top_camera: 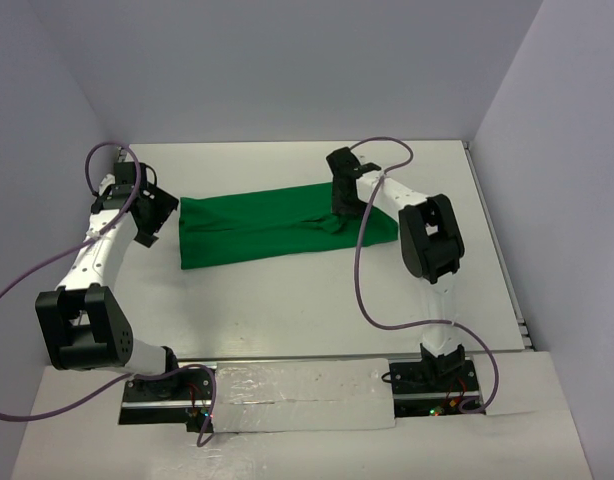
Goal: Fold and stack the t-shirts
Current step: Fold the other side of the tshirt into a rectangle
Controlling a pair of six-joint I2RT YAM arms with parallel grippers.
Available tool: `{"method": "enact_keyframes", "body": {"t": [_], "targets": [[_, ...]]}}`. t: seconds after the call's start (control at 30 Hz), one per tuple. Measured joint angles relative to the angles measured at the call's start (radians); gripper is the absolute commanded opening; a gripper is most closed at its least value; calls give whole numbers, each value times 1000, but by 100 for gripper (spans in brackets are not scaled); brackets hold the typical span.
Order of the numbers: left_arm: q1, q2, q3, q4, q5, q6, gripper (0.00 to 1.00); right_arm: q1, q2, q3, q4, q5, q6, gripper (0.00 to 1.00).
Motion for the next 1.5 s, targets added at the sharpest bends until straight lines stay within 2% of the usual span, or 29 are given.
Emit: {"method": "enact_keyframes", "body": {"t": [0.2,0.27,0.4,0.97,1.13,1.17,1.2,1.23,1.27,1.33,1.4,1.5], "targets": [[0,0,-1,0,3,2,90,4,17,19,-9,17,-5,22],[0,0,-3,1,3,3,90,5,17,19,-9,21,-1,22],[0,0,-9,2,5,7,90,8,8,17,-6,29,6,9],[-1,0,-28,3,15,10,90,19,-29,35,31,5,74,9],[-2,1,-53,11,20,10,90,19,-23,49,103,1,131,9],[-2,2,-57,11,24,10,89,19,-19,49,122,-1,146,11],[-3,4,-60,12,26,10,89,19,-15,49,139,-4,159,17],[-4,7,-61,12,27,10,89,19,-5,52,151,-7,172,26],[-6,12,-61,13,30,10,89,19,9,63,158,-13,185,41],[-10,18,-62,16,32,10,90,19,41,96,169,-32,202,59],[-14,19,-63,18,33,10,89,19,86,128,176,-49,217,63],[-18,19,-68,19,33,10,89,20,106,137,177,-71,223,63]]}}
